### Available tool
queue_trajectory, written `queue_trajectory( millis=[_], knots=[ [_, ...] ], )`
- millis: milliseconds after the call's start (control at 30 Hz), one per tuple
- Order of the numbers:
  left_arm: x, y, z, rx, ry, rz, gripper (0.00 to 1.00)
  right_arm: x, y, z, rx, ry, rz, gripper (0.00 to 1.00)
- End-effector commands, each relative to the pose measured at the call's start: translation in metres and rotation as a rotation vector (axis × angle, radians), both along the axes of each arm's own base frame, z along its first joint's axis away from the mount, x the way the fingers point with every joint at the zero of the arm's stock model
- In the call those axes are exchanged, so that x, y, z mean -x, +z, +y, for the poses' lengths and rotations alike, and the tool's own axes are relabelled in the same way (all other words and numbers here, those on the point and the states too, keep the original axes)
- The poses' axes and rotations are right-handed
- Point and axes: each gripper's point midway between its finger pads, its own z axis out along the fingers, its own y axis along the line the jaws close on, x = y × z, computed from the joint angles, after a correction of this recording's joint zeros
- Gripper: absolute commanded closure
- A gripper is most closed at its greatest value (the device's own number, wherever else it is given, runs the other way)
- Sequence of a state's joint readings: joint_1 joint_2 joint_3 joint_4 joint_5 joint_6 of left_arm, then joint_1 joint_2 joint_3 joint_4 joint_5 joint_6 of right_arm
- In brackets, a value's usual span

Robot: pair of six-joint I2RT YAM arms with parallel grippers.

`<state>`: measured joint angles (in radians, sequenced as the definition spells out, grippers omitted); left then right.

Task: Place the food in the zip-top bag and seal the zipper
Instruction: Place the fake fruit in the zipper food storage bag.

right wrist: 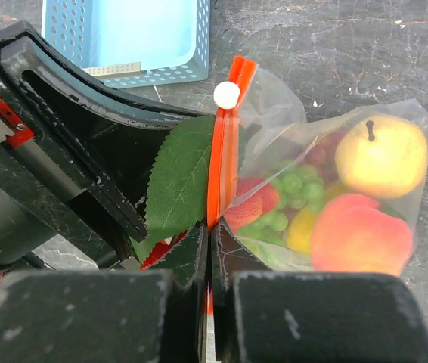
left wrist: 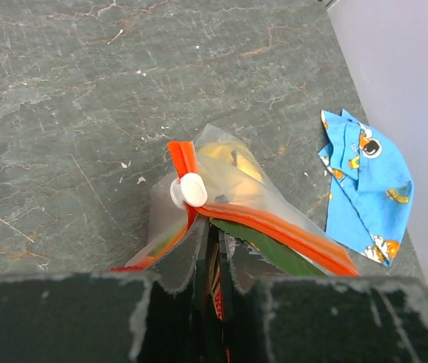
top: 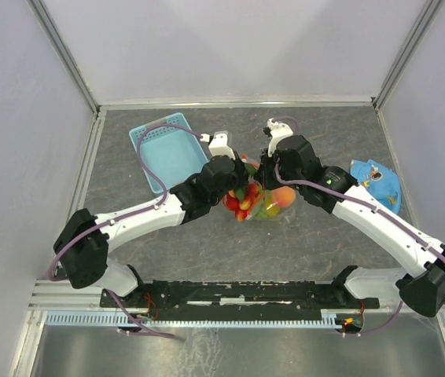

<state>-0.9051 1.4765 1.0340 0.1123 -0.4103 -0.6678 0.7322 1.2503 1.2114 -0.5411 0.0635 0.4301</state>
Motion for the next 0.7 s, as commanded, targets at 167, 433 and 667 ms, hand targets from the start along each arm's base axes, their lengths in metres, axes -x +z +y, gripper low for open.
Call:
queue_trajectory(
  millis=[167, 433, 667],
  knots=[
    [-0.005, 0.036, -0.027, 0.223, -0.041, -0.029, 0.82, -0.006, 0.0, 0.01, -0.064, -0.017, 0.002, 0.98],
    [0.006, 0.027, -0.016, 0.151, -0.056, 0.007, 0.62, -0.014, 0.01, 0.0, -0.078, -0.066, -0.032, 0.99],
    [0.009, 0.038, -0.001, 0.125, -0.036, -0.011, 0.52, -0.019, 0.015, -0.01, -0.088, -0.11, -0.041, 0.99]
  ],
)
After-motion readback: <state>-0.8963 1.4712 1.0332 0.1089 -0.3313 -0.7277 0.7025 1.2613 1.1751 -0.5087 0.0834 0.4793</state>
